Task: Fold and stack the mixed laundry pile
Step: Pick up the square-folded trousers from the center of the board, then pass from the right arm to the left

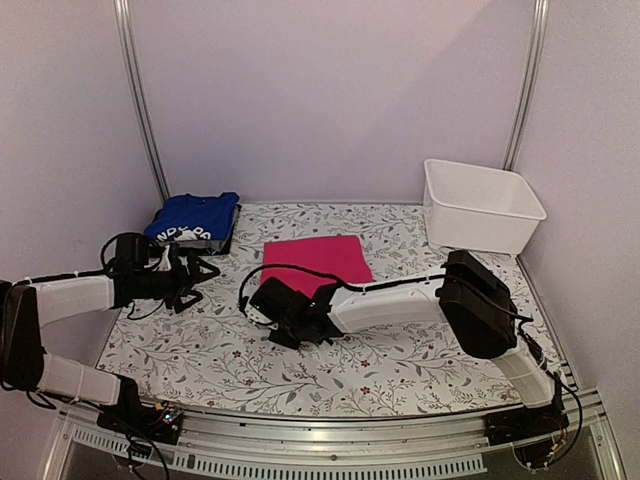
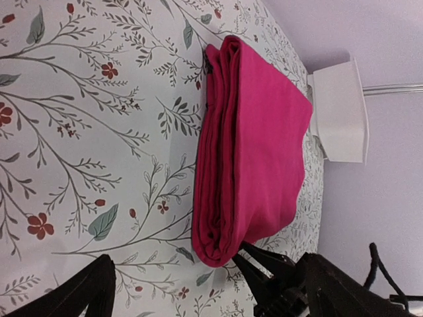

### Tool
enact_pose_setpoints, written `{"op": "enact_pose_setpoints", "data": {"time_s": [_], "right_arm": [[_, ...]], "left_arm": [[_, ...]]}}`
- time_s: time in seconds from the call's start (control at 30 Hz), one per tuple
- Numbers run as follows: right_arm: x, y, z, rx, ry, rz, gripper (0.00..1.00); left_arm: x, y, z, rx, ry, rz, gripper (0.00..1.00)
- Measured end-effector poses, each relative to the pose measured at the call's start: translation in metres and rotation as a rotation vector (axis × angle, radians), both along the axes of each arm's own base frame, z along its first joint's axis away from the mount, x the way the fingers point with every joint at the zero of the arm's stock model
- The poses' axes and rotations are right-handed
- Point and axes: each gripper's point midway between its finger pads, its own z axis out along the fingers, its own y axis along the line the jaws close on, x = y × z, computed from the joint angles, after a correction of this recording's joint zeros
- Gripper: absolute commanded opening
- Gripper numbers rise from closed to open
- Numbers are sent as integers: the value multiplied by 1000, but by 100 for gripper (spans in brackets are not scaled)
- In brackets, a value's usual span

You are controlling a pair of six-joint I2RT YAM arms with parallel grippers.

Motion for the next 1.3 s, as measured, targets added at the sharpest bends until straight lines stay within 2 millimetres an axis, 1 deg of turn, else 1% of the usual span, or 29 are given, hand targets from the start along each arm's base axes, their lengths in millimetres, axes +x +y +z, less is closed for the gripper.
{"op": "enact_pose_setpoints", "data": {"time_s": [0.03,0.17,0.23,0.33,0.4,0.53,0.63,0.8,0.87,0.97,1.07,1.17,1.3], "right_arm": [[1,0,1,4,-4,-1,0],[3,4,2,36,-5,9,0],[5,3,4,60,10,15,0],[6,1,11,100,43,34,0],[8,0,19,127,60,45,0],[8,1,37,177,81,67,0],[7,0,43,197,89,77,0],[2,-1,40,197,110,93,0],[1,-1,40,198,114,96,0],[1,-1,40,200,117,99,0],[0,-1,40,198,117,102,0],[0,-1,41,197,113,108,0],[0,-2,47,201,108,111,0]], "left_arm": [[-1,-1,-5,-11,11,4,100],[-8,-7,-28,-56,79,12,100],[-7,-13,-36,-71,107,8,100],[-4,-25,-42,-98,123,-9,100],[-2,-36,-45,-136,137,-23,100],[7,-51,-52,-211,169,-26,100],[19,-65,-50,-242,172,-43,100],[41,-94,-32,-279,114,-106,100],[45,-105,-31,-289,105,-130,100],[46,-119,-43,-292,136,-157,100],[41,-130,-59,-289,182,-170,100],[42,-134,-60,-303,188,-168,100],[42,-133,-61,-301,204,-156,100]]}}
